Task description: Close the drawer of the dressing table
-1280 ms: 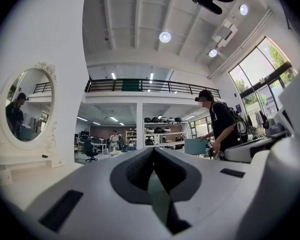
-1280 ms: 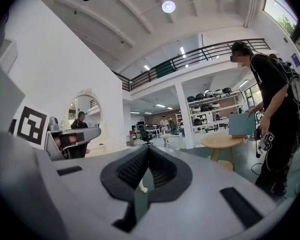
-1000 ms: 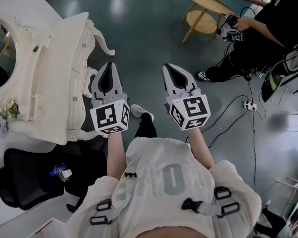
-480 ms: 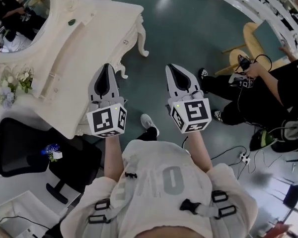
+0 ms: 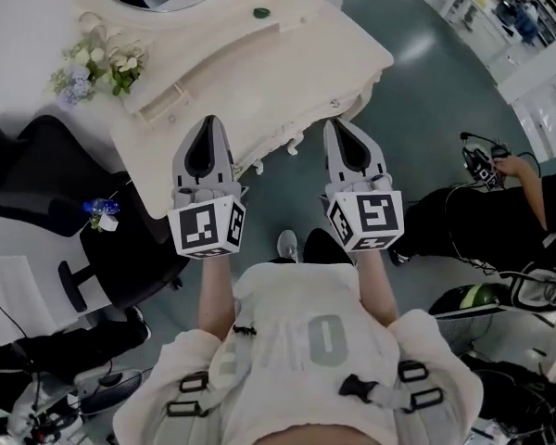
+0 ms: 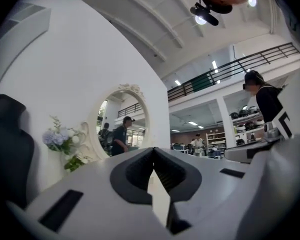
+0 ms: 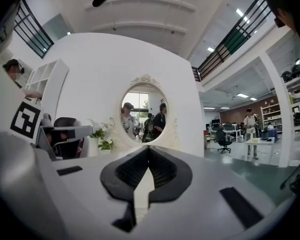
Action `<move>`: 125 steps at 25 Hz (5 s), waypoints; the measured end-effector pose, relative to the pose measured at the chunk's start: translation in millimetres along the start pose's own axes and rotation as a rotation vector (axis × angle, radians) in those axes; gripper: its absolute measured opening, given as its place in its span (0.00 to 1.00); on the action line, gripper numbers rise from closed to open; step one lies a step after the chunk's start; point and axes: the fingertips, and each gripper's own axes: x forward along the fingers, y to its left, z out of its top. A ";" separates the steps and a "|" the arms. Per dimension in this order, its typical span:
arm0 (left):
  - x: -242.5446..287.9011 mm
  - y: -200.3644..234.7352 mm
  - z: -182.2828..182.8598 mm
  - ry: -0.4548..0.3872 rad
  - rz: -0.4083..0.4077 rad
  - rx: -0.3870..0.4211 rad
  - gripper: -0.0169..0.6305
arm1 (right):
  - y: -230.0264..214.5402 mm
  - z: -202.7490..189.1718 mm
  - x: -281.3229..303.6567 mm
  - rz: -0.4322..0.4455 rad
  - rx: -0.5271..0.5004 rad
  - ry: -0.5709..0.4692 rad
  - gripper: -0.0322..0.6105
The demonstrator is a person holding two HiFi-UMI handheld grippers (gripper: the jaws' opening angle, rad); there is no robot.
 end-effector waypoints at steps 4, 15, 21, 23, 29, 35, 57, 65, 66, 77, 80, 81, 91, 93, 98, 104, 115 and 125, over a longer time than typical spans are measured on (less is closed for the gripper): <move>-17.7 52.2 4.1 0.000 0.173 0.008 0.05 | 26.9 0.5 41.7 0.110 0.012 0.015 0.06; -81.1 145.4 15.0 0.005 0.508 0.075 0.05 | 114.3 0.4 106.4 0.343 0.026 0.035 0.06; -96.5 172.2 23.2 -0.005 0.592 0.105 0.05 | 149.0 4.2 130.2 0.407 0.036 0.012 0.06; -97.2 180.2 22.1 0.002 0.599 0.111 0.05 | 155.0 3.0 136.1 0.407 0.045 0.010 0.06; -89.6 202.3 30.9 -0.003 0.605 0.130 0.05 | 163.9 5.0 155.0 0.405 0.064 0.010 0.07; -81.0 214.9 28.4 0.005 0.597 0.120 0.05 | 171.9 8.7 171.6 0.408 0.066 0.007 0.09; -72.6 267.1 -9.6 0.086 0.625 0.122 0.05 | 278.6 -64.3 272.7 0.562 0.029 0.231 0.38; -68.2 304.2 -31.3 0.121 0.655 0.108 0.05 | 298.4 -154.1 298.9 0.550 -0.046 0.413 0.32; -67.2 309.4 -34.8 0.126 0.657 0.103 0.05 | 300.5 -166.5 301.8 0.549 -0.052 0.443 0.33; -57.8 360.3 -66.3 0.170 0.687 0.074 0.05 | 307.5 -259.4 329.9 0.468 -0.085 0.670 0.28; -55.9 369.4 -73.7 0.183 0.691 0.069 0.05 | 306.7 -266.1 334.8 0.447 -0.072 0.694 0.25; -55.0 371.8 -75.8 0.186 0.692 0.068 0.05 | 306.4 -267.3 336.5 0.442 -0.067 0.699 0.23; -43.3 376.2 -83.0 0.193 0.669 0.063 0.05 | 306.6 -270.2 338.4 0.427 -0.057 0.685 0.22; -42.6 375.7 -83.6 0.194 0.665 0.062 0.05 | 306.8 -270.1 338.2 0.426 -0.062 0.678 0.22; -41.2 375.8 -86.4 0.195 0.665 0.061 0.05 | 306.6 -271.3 338.7 0.430 -0.068 0.675 0.22; -40.9 377.1 -86.9 0.196 0.671 0.064 0.05 | 309.1 -268.9 345.4 0.439 -0.060 0.663 0.21; -36.8 380.9 -97.5 0.223 0.679 0.056 0.05 | 310.5 -266.3 369.7 0.453 -0.062 0.659 0.21; -26.1 382.9 -106.7 0.249 0.664 0.052 0.05 | 314.0 -267.0 388.4 0.465 -0.055 0.655 0.21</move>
